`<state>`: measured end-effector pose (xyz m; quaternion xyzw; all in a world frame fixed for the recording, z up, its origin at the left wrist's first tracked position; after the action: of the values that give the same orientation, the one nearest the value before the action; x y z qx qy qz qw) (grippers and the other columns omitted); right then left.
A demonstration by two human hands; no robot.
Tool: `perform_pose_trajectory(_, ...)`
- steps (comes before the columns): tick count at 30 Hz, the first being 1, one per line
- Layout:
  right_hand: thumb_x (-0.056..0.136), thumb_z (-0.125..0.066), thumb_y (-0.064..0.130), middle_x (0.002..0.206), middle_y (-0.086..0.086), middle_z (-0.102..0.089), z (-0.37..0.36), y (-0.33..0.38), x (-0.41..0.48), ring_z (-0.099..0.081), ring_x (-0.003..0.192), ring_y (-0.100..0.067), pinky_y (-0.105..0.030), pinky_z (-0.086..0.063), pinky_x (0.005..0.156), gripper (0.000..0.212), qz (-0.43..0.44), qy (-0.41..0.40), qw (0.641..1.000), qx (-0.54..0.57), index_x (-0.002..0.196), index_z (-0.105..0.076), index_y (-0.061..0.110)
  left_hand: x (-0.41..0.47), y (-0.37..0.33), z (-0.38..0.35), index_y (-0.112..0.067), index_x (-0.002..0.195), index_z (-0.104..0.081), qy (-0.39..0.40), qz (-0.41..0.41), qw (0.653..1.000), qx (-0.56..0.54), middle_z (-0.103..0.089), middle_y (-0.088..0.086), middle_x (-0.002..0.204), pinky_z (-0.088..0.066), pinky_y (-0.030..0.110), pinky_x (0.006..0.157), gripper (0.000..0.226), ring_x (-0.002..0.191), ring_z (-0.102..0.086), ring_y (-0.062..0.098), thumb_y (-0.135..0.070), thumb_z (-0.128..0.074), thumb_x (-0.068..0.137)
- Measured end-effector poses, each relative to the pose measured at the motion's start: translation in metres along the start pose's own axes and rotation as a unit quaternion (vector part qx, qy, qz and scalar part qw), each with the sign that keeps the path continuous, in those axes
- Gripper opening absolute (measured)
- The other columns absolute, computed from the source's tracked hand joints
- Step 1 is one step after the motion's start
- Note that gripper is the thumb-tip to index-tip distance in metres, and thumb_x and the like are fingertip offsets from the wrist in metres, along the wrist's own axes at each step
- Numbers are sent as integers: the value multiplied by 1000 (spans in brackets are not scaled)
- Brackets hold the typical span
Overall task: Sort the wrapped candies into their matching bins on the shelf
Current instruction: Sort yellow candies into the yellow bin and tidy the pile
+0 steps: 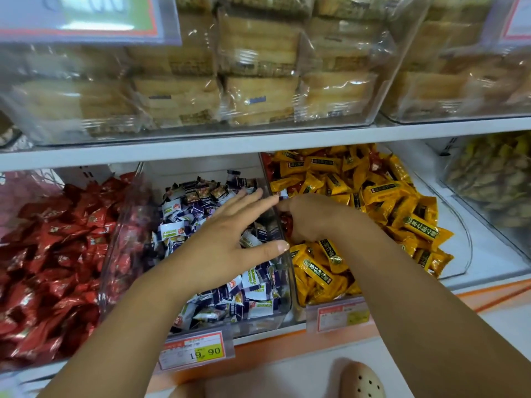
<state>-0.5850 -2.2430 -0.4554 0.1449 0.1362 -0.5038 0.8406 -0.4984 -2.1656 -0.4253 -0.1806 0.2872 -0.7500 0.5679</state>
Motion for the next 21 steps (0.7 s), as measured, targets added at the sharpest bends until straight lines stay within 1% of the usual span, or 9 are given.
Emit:
perform_pose_trajectory(3,90,-60,21,127,-5,-56,1,0,3,-55,111,-26,-32,-49,82,57,4,-43,999,-29,142,-38,30,0,-1,0,-62,140,-14,-4,1,1000,-2,2,-36,152,1,24,111,72,135,13,-17,-71,-46,76)
perform_pose_trajectory(8,89,-58,13,110,-6,-63,9,3,4,-57,102,-27,-29,-46,74,39,37,-100,994,11,126,-57,25,0,-2,1,-61,140,-17,-10,5,1000,-16,-2,-36,151,-1,23,111,73,137,9,-16,-69,-49,75)
perform_pose_trajectory(10,88,-57,11,101,-3,-61,9,0,5,-58,99,-26,-28,-45,70,35,36,-104,993,37,119,-62,24,1,-1,2,-62,139,-19,-11,9,1000,-18,-3,-36,151,-4,25,112,73,138,6,-14,-70,-50,73)
perform_pose_trajectory(12,87,-58,10,101,-1,-59,7,-3,6,-58,102,-25,-27,-45,73,38,31,-85,994,66,120,-61,27,2,0,3,-63,138,-20,-12,10,1000,-17,-5,-36,151,-5,25,113,75,139,5,-13,-72,-50,70)
perform_pose_trajectory(13,87,-58,9,110,-3,-61,4,-5,8,-58,107,-25,-29,-48,78,42,29,-69,994,81,124,-58,29,2,1,4,-63,138,-21,-13,10,1000,-17,-5,-37,151,-5,25,113,75,139,4,-13,-73,-50,69)
perform_pose_trajectory(15,87,-58,9,130,-7,-57,-2,-7,9,-55,115,-27,-36,-51,90,54,23,-33,994,100,135,-47,31,2,1,4,-63,137,-21,-14,10,1000,-20,-6,-37,150,-6,25,112,75,139,3,-13,-73,-50,69)
perform_pose_trajectory(17,88,-59,12,137,-7,-51,-6,-9,9,-55,116,-28,-40,-51,92,62,19,-14,995,102,142,-37,32,2,0,4,-63,137,-22,-16,9,1000,-24,-7,-38,149,-6,23,111,75,138,2,-14,-73,-51,68)
perform_pose_trajectory(19,87,-60,12,132,-7,-54,-7,-9,9,-58,107,-27,-41,-53,89,62,18,-9,993,118,141,-37,34,2,-1,4,-64,137,-22,-17,9,999,-26,-8,-39,148,-7,22,110,75,138,1,-15,-73,-51,68)
perform_pose_trajectory(21,86,-62,11,120,-7,-59,-7,-11,10,-61,97,-25,-42,-54,85,59,19,-13,990,142,137,-43,33,2,-1,4,-64,136,-22,-17,10,999,-27,-8,-40,146,-7,22,110,74,137,1,-15,-72,-52,69)
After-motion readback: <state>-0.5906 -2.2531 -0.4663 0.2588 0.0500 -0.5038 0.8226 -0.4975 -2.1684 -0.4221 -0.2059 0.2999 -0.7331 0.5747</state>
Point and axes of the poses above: each hand's wrist, its own x-axis towards the middle knuckle, its own z-axis out of the back of the hand, y = z × x, the point moved 10 cm from there along x, towards the middle knuckle
